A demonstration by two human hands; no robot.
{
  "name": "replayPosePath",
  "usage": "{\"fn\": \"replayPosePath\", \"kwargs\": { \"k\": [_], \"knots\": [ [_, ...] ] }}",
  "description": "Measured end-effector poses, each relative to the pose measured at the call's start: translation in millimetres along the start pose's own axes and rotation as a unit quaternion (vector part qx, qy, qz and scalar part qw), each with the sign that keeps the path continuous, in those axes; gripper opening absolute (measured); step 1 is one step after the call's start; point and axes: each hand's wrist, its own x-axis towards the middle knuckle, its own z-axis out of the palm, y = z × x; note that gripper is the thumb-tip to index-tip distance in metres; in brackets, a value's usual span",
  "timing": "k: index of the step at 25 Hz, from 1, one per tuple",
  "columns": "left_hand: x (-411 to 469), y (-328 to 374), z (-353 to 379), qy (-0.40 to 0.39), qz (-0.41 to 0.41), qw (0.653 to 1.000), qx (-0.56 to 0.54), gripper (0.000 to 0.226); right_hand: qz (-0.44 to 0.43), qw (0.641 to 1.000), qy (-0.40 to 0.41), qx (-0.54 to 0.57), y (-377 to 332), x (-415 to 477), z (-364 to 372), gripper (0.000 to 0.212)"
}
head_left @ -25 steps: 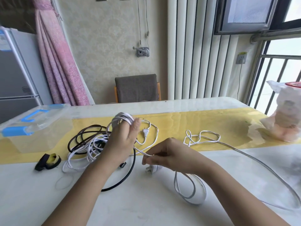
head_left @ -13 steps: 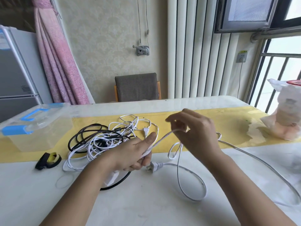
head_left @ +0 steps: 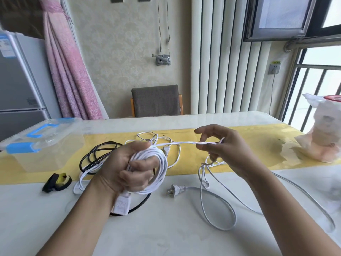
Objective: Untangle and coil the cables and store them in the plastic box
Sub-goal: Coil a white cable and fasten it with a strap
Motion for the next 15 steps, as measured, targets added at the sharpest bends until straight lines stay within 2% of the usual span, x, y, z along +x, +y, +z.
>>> {"fn": "replayPosePath", "kwargs": {
  "k": [2, 4, 6, 8, 12, 15],
  "knots": [
    [-3, 5, -1, 0.003, 0.042, 0.999, -0.026, 0.032, 0.013, 0.999, -0.033, 0.029, -2, -1, -6, 0.030],
    [-6, 9, -5, 0.036, 0.082, 0.996, -0.032, 0.032, 0.009, 0.999, -0.036, 0.000, -3, -1, -9, 0.028],
    [-8, 10, -8, 0.082, 0.107, 0.990, -0.034, 0.032, -0.005, 0.994, 0.006, -0.108, 0, 0, -7, 0.028],
    [-9, 11, -9, 0.118, 0.123, 0.984, -0.041, 0.031, -0.025, 0.988, 0.054, -0.144, 2, 1, -3, 0.027],
    [-6, 9, -17, 0.186, 0.153, 0.970, -0.043, 0.040, -0.048, 0.999, 0.016, -0.019, 0, 1, 2, 0.011],
    [1, 5, -24, 0.208, 0.203, 0.954, -0.070, 0.050, -0.015, 0.996, -0.053, 0.068, 1, -1, 10, 0.013]
  ]
}}
